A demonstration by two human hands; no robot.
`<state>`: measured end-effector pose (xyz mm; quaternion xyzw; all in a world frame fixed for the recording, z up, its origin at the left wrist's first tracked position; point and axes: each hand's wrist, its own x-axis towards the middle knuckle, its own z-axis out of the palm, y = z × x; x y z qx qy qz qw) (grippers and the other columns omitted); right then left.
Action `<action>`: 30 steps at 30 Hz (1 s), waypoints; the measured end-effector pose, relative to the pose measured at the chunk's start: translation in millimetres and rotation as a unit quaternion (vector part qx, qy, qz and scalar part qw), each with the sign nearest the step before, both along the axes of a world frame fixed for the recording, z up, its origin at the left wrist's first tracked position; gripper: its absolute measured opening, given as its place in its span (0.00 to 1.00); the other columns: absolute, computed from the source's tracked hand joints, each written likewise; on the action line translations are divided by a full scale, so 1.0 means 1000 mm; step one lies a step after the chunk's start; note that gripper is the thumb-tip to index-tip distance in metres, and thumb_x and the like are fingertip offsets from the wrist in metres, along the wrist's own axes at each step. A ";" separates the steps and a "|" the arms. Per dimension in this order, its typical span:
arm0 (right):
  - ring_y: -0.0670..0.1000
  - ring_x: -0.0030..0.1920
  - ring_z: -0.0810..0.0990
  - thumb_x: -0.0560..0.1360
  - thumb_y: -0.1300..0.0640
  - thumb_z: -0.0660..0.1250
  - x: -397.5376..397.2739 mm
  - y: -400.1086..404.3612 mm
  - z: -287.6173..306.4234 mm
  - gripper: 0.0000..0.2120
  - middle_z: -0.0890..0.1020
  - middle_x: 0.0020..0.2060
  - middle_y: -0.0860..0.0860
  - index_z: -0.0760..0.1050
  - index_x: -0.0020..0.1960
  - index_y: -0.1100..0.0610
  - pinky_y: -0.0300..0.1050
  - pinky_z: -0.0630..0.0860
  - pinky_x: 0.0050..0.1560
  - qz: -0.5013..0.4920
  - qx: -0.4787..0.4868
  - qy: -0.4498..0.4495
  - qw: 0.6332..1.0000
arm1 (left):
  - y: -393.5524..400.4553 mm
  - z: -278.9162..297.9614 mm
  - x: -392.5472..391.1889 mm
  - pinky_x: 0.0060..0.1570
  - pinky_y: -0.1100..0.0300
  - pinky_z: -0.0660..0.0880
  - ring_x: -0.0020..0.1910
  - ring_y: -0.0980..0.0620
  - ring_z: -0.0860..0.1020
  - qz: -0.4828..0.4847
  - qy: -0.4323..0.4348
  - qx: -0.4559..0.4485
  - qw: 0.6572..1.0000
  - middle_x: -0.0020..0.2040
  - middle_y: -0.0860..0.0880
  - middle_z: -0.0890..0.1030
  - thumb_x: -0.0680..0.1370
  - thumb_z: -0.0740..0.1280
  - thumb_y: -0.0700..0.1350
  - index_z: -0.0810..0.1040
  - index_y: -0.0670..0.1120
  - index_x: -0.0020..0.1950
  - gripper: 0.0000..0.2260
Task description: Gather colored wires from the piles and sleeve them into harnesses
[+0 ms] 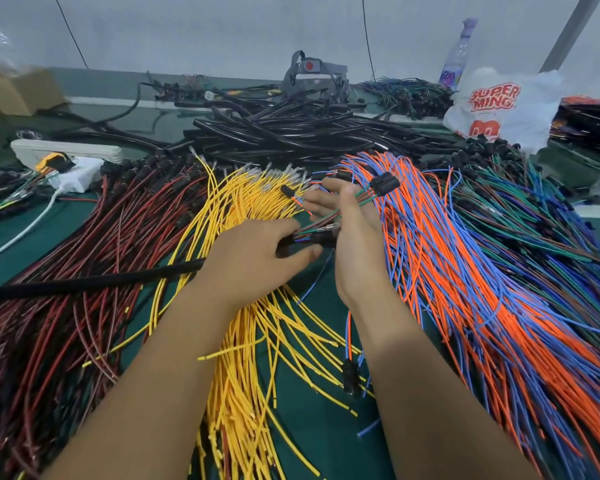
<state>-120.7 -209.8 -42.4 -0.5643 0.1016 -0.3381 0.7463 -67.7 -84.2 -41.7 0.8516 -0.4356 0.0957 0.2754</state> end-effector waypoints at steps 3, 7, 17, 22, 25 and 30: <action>0.47 0.54 0.80 0.79 0.43 0.54 -0.001 0.006 -0.003 0.15 0.82 0.50 0.49 0.75 0.54 0.49 0.47 0.76 0.57 0.035 -0.042 0.033 0.998 | -0.004 0.000 -0.002 0.27 0.62 0.57 0.32 0.56 0.68 0.016 -0.041 0.015 0.999 0.30 0.60 0.67 0.74 0.58 0.68 0.74 0.56 0.51 0.18; 0.51 0.61 0.76 0.81 0.43 0.50 -0.002 0.007 0.001 0.19 0.79 0.54 0.51 0.75 0.57 0.51 0.51 0.70 0.65 0.080 0.011 0.028 0.996 | -0.006 -0.001 -0.001 0.28 0.60 0.58 0.35 0.53 0.68 0.034 -0.041 0.032 0.998 0.32 0.60 0.66 0.76 0.55 0.66 0.72 0.55 0.58 0.20; 0.52 0.49 0.78 0.82 0.57 0.56 -0.005 0.005 0.004 0.14 0.80 0.49 0.56 0.76 0.59 0.61 0.50 0.73 0.55 0.088 0.038 0.033 0.995 | -0.007 0.007 0.005 0.29 0.60 0.66 0.23 0.59 0.70 0.009 0.238 -0.226 0.945 0.26 0.53 0.77 0.79 0.63 0.55 0.73 0.50 0.42 0.11; 0.47 0.40 0.80 0.80 0.59 0.62 -0.004 0.005 0.003 0.07 0.81 0.45 0.53 0.78 0.50 0.54 0.41 0.76 0.42 0.018 -0.010 0.035 0.999 | -0.004 0.010 0.007 0.23 0.66 0.69 0.20 0.55 0.70 0.020 0.293 -0.259 0.920 0.23 0.48 0.75 0.81 0.59 0.55 0.73 0.42 0.38 0.19; 0.49 0.39 0.80 0.79 0.61 0.65 -0.005 0.005 0.003 0.07 0.82 0.42 0.54 0.79 0.45 0.54 0.41 0.76 0.40 0.002 -0.029 0.035 0.999 | -0.004 0.010 0.010 0.22 0.68 0.67 0.19 0.57 0.69 0.035 0.300 -0.226 0.926 0.21 0.50 0.74 0.81 0.58 0.56 0.72 0.42 0.35 0.21; 0.50 0.39 0.80 0.80 0.63 0.61 -0.007 0.005 0.002 0.11 0.83 0.42 0.57 0.81 0.47 0.57 0.40 0.77 0.42 0.025 -0.005 -0.007 1.000 | -0.002 0.010 0.011 0.22 0.71 0.64 0.20 0.60 0.67 0.021 0.330 -0.252 0.909 0.22 0.52 0.73 0.80 0.60 0.56 0.77 0.39 0.43 0.20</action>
